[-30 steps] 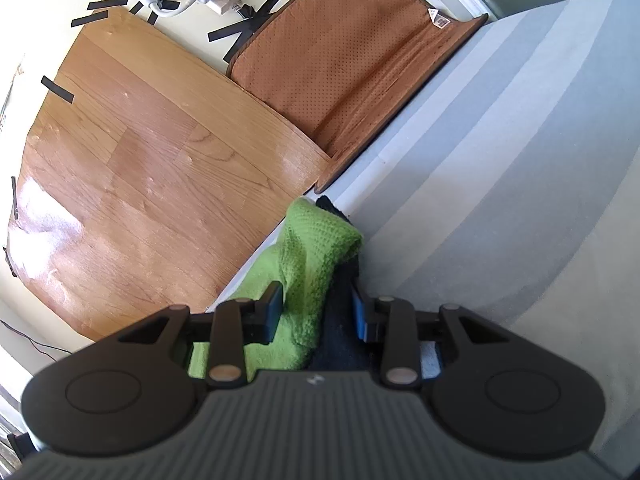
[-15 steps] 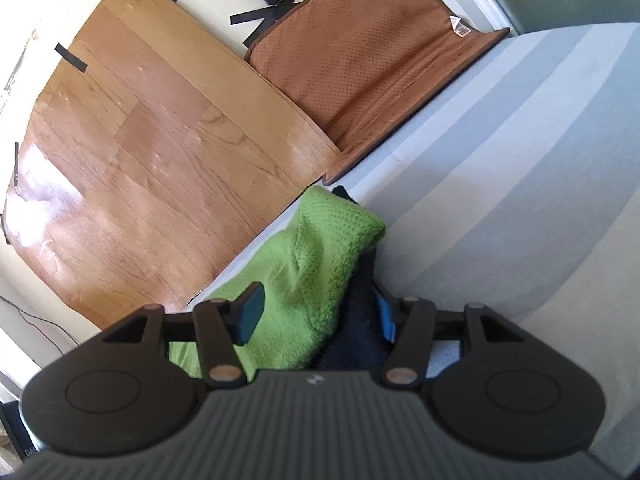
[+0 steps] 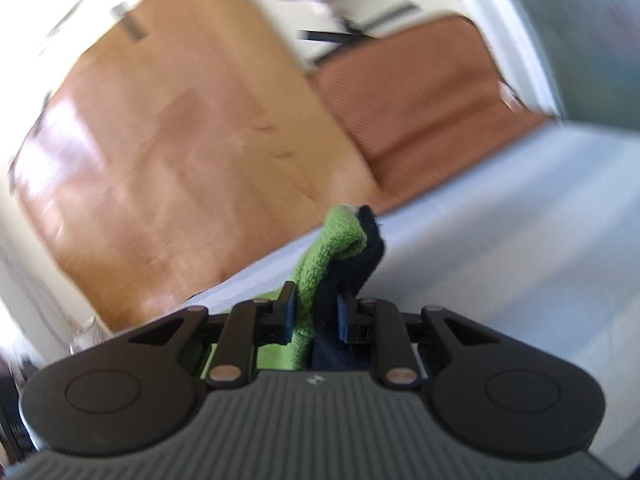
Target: Fold small clothes
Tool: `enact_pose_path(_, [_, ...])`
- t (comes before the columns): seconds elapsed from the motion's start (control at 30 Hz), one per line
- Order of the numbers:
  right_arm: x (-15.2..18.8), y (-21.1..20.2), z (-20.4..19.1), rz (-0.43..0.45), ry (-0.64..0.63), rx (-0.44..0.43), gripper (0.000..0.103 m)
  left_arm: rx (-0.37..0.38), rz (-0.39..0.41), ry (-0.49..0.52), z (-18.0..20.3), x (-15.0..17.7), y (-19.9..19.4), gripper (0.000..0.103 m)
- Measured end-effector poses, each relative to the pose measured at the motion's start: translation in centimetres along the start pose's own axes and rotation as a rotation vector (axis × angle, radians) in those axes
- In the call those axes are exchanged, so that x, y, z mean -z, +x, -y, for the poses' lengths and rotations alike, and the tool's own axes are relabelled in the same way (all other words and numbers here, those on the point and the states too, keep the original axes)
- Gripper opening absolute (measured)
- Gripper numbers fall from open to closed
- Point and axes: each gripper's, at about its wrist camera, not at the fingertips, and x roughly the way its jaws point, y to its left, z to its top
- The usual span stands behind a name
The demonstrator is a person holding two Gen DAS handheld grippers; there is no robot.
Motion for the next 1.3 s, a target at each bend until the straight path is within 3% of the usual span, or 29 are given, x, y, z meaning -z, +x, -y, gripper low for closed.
enact_pose_path(0.1, [0.1, 0.3, -2.9, -0.002, -0.119, -0.024, 0.021, 0.085, 0.041, -0.082, -1.7, -0.1, -1.0, 0.102])
enact_pose_path(0.23, [0.1, 1.1, -6.1, -0.012, -0.227, -0.064, 0.019, 0.252, 0.100, -0.251, -5.3, -0.9, -2.7, 0.100])
enact_pose_path(0.37, [0.4, 1.8, -9.2, -0.029, -0.359, -0.105, 0.016, 0.391, 0.129, -0.338, -8.3, -2.5, -3.7, 0.100])
enact_pose_path(0.5, [1.3, 3.0, -12.1, -0.048, -0.453, -0.156, 0.015, 0.454, 0.119, -0.338, -9.6, -4.5, -3.4, 0.100])
enact_pose_path(0.67, [3.3, 3.3, -14.8, -0.071, -0.557, -0.212, 0.015, 0.556, 0.077, -0.266, -8.5, -6.5, -2.1, 0.103])
enact_pose_path(0.87, [5.9, 2.5, -16.9, -0.074, -0.715, -0.246, 0.015, 0.612, 0.037, -0.233, -7.1, -5.9, -0.8, 0.103])
enact_pose_path(1.0, [6.3, 2.2, -17.2, -0.074, -0.758, -0.263, 0.015, 0.655, -0.004, -0.251, -6.9, -5.9, 0.0, 0.103])
enact_pose_path(1.13, [6.7, 2.3, -17.4, -0.101, -0.784, -0.284, 0.015, 0.675, 0.006, -0.238, -6.2, -6.9, -0.3, 0.103])
enact_pose_path(1.17, [6.8, 2.4, -17.7, -0.105, -0.793, -0.296, 0.015, 0.667, 0.006, -0.225, -5.7, -7.3, -0.3, 0.099])
enact_pose_path(1.23, [7.3, 2.0, -18.3, -0.100, -0.829, -0.322, 0.015, 0.649, 0.007, -0.176, -4.4, -7.6, -0.2, 0.062])
enact_pose_path(1.27, [7.6, 1.7, -18.6, -0.085, -0.855, -0.323, 0.016, 0.592, 0.013, -0.149, -3.8, -7.7, -0.3, 0.036])
enact_pose_path(1.3, [7.8, 1.6, -18.7, -0.064, -0.883, -0.307, 0.016, 0.546, 0.025, -0.126, -3.5, -7.6, -0.3, 0.025])
